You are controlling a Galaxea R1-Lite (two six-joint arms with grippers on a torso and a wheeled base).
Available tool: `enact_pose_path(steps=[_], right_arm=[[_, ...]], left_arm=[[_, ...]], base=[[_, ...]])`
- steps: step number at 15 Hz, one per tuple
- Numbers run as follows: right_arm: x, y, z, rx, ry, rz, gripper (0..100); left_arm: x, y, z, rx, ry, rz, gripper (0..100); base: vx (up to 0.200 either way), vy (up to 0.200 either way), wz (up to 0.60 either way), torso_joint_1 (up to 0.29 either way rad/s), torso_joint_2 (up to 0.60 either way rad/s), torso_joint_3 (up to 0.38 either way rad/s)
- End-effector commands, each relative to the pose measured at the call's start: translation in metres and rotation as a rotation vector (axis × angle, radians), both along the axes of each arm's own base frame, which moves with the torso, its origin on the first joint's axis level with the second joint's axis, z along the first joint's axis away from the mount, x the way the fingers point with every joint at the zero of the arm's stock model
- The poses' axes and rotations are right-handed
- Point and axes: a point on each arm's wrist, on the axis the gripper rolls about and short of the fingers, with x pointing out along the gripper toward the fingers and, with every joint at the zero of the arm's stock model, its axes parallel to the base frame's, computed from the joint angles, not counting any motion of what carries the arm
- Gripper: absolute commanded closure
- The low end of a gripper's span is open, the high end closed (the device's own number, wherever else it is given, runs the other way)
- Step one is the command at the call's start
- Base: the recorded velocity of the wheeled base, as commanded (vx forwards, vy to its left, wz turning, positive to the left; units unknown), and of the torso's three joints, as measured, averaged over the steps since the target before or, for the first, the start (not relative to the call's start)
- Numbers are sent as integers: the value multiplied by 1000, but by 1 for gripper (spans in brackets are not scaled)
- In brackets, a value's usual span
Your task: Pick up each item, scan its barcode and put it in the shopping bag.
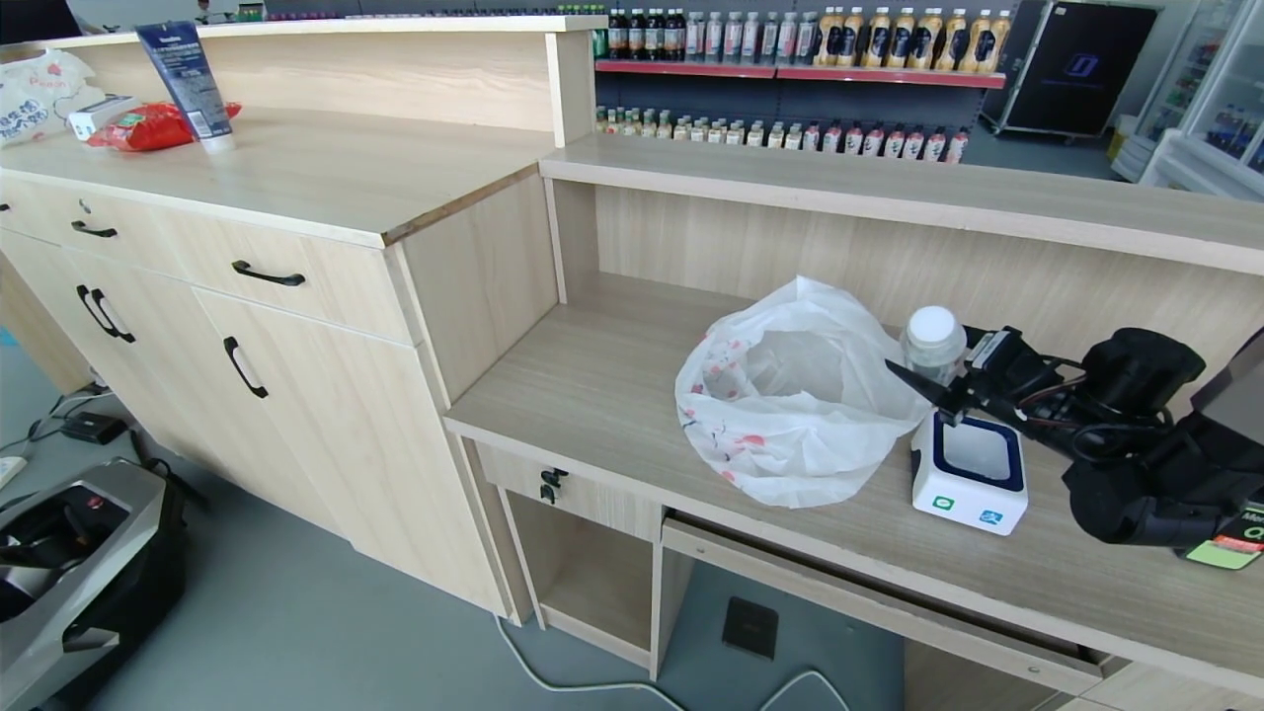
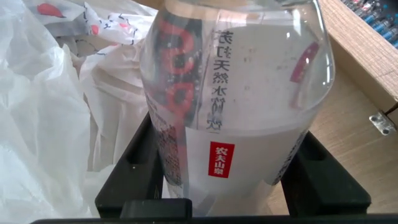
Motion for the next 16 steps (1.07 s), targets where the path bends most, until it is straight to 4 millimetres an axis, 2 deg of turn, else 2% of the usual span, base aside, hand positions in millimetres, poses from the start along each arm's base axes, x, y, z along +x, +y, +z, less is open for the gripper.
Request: enact_pose_path(steps=[1,6,16], right_arm=[[-3,-2,6,-2,-13,-5,100],[-10,-7,9,-4,-9,-24,100],[-25,-28,17,-44,32,-96,100]], left_arm=[[0,0,0,-1,0,1,0],[0,0,0,-1,0,1,0],[0,0,0,-1,0,1,0]], base=[[0,0,0,0,0,0],[0,0,0,0,0,0],[0,0,0,0,0,0]])
